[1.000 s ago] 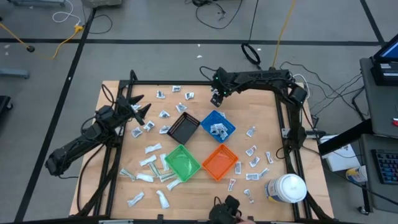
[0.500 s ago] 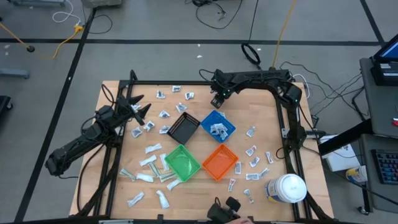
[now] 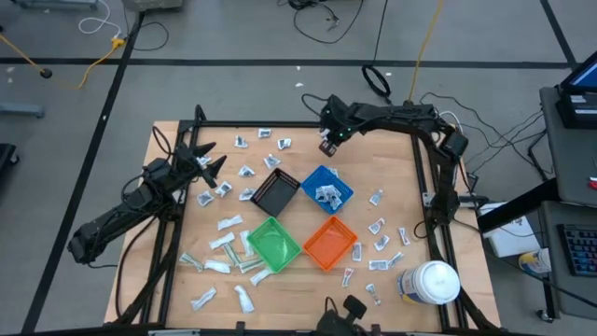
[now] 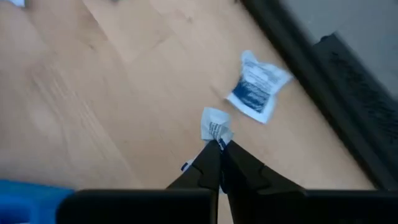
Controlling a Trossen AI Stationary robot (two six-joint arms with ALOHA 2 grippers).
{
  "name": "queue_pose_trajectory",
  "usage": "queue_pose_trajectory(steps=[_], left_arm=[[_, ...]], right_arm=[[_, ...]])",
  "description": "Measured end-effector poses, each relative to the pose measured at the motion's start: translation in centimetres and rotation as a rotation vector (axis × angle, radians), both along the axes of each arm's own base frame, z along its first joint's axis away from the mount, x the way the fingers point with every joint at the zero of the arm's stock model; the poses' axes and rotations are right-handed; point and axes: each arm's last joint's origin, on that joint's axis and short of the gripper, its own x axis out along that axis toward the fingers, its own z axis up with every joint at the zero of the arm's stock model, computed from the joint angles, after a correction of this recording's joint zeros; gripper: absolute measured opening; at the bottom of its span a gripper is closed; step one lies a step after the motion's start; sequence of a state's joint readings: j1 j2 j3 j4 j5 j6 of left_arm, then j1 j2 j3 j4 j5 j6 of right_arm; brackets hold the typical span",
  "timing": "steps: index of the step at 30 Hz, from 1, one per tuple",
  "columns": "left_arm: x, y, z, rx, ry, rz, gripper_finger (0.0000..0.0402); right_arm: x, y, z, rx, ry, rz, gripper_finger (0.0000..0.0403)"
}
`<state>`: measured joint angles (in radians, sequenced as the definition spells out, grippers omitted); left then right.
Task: Pick & Place First Aid Supplies
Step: Put the blue alcohol pad into the blue bin
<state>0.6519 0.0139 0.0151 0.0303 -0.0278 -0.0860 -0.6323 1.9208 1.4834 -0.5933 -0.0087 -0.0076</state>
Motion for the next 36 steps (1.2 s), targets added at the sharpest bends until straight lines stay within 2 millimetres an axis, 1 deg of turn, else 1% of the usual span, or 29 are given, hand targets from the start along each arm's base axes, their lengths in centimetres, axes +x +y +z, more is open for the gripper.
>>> queue_pose_trajectory(steps=[5,8,13,17,20,24,27,33,36], left_arm=[[0.0,0.0,0.0,0.0,0.0,0.0,0.0324],[0.0,0.0,0.0,0.0,0.0,0.0,0.0324],[0.0,0.0,0.0,0.0,0.0,0.0,0.0324],[0.0,0.0,0.0,0.0,0.0,0.0,0.0324],[0.0,0.0,0.0,0.0,0.0,0.0,0.0324],[0.0,0.0,0.0,0.0,0.0,0.0,0.0324],[0.0,0.0,0.0,0.0,0.0,0.0,0.0324],[0.0,0.0,0.0,0.0,0.0,0.0,0.0324],[0.0,0.0,0.0,0.0,0.0,0.0,0.0324]], right_arm=[[-0.9,1.2,3.0,-0.052,-0.004,-0.032,0.0003],[-1.7,2.0,4.2,-0.079,0.037,-0.075,0.0002],[-2.5,2.8,5.2,-0.065,0.062,-0.111,0.0001],[-2.4,3.7,5.1,-0.04,0.092,-0.091,0.0001],[-1.8,5.2,4.9,0.005,0.111,0.035,0.0001],[-0.8,7.7,4.8,0.094,0.09,0.25,0.0001],[0.0,9.6,4.8,0.123,0.088,0.383,0.0],[1.3,13.3,4.8,0.112,0.091,0.591,0.0],[1.6,14.4,4.7,0.098,0.093,0.65,0.0]])
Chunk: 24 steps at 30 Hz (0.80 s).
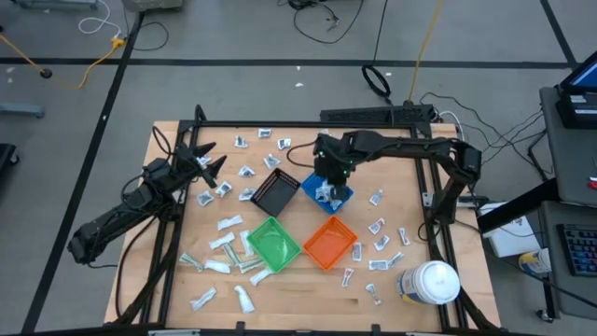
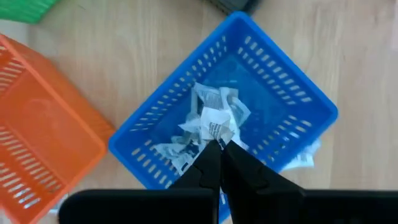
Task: Pick & Place First Aid Supplies
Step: Put the blue alcohol pad into the blue bin
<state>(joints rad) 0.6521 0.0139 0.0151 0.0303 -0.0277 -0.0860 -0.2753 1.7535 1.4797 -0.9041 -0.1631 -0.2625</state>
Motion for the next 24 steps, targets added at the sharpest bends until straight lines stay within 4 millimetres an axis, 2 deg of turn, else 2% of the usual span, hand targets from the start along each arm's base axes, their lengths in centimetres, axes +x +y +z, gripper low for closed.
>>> queue_pose_trajectory(steps=[5,9,12,15,24], left_arm=[[0.0,0.0,0.0,0.0,0.0,0.0,0.0324],[0.0,0.0,0.0,0.0,0.0,0.0,0.0324],[0.0,0.0,0.0,0.0,0.0,0.0,0.0324],[0.0,0.0,0.0,0.0,0.0,0.0,0.0324],[0.0,0.0,0.0,0.0,0.0,0.0,0.0324]], right_arm=[[0.2,1.1,-1.8,-0.037,-0.003,0.031,0.0],[0.4,1.7,-3.6,-0.141,0.002,0.028,0.0008],[0.4,1.7,-4.1,-0.228,-0.001,0.003,0.0024],[0.3,1.6,-4.3,-0.241,0.007,-0.005,0.0053],[0.2,1.5,-3.8,-0.241,-0.014,-0.004,0.0181]])
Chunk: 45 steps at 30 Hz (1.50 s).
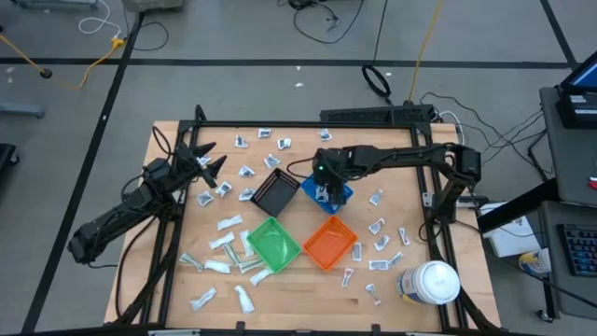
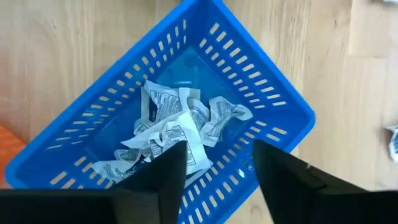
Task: Pick & Place First Aid Supplies
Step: Put the blue alcohol pad into the blue bin
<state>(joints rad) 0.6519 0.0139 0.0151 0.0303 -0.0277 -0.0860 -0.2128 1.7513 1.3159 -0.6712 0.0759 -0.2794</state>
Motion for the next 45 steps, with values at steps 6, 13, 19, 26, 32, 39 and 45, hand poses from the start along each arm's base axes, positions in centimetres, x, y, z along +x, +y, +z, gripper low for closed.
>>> queue_pose_trajectory(steps=[6,13,19,26,32,39,45], left_arm=[[0.0,0.0,0.0,0.0,0.0,0.0,0.0324],[0.0,0.0,0.0,0.0,0.0,0.0,0.0324],[0.0,0.0,0.0,0.0,0.0,0.0,0.0324],[0.0,0.0,0.0,0.0,0.0,0.0,0.0324],[0.0,0.0,0.0,0.0,0.0,0.0,0.0324],[0.0,0.0,0.0,0.0,0.0,-0.001,0.0324],[0.0,0.0,0.0,0.0,0.0,0.0,0.0324]], right_arm=[[-1.1,-2.3,1.3,0.012,-0.04,0.065,0.021],[-3.1,-6.5,1.6,0.006,-0.015,0.064,0.0208],[-4.8,-9.0,1.4,0.04,-0.007,0.125,0.0208],[-4.7,-10.3,0.4,0.022,-0.019,0.279,0.0208],[-4.0,-10.7,-1.9,0.042,0.029,0.322,0.0208],[-3.0,-10.7,-4.7,0.08,0.079,0.348,0.0208],[-2.2,-10.4,-6.6,0.096,0.102,0.375,0.0208]])
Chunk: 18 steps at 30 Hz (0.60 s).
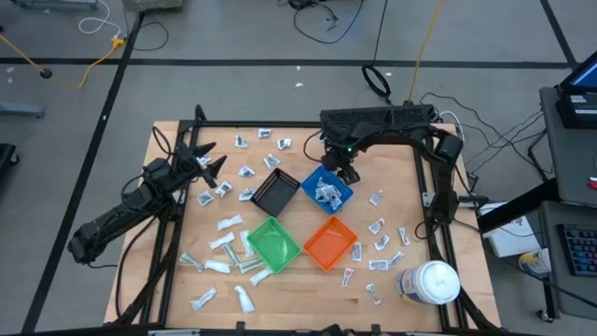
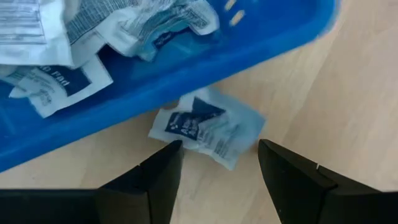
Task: Pick & Place First Aid Supplies
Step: Put the blue alcohol pad into the blue bin
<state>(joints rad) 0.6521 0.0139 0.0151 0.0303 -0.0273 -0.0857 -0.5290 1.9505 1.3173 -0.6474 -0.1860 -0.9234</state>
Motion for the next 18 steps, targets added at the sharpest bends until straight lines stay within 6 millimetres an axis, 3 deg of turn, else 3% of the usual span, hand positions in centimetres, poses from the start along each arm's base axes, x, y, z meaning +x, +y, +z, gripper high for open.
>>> queue_pose_trajectory(steps=[6,14,18], left_arm=[[0.0,0.0,0.0,0.0,0.0,0.0,0.0324],[0.0,0.0,0.0,0.0,0.0,0.0,0.0324],[0.0,0.0,0.0,0.0,0.0,0.0,0.0324]], right_arm=[[0.18,0.16,-0.62,0.01,0.019,0.019,0.0175],[0.19,0.17,-0.73,0.015,0.018,0.014,0.0017],[-0.06,-0.27,-0.81,-0.006,0.041,-0.056,0.0008]])
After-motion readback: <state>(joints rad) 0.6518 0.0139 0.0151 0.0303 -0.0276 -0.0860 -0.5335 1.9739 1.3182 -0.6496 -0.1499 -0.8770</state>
